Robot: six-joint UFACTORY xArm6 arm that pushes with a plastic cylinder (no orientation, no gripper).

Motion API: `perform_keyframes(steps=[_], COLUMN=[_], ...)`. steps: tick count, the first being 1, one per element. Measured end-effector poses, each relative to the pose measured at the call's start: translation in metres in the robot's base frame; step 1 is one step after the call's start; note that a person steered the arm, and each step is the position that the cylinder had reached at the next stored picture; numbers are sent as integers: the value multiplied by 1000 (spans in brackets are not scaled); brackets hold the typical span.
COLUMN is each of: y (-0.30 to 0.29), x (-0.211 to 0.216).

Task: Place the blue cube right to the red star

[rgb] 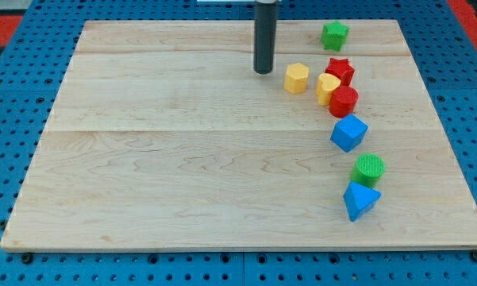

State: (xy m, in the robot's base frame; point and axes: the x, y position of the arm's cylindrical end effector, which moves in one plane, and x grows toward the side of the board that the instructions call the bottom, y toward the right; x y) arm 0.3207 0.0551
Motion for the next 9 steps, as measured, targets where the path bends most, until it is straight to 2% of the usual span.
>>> perform_keyframes(steps=[1, 2, 3, 4, 6, 9], y=[29, -18, -57, -47, 65, 140], x=[0, 14, 68, 126, 141, 145])
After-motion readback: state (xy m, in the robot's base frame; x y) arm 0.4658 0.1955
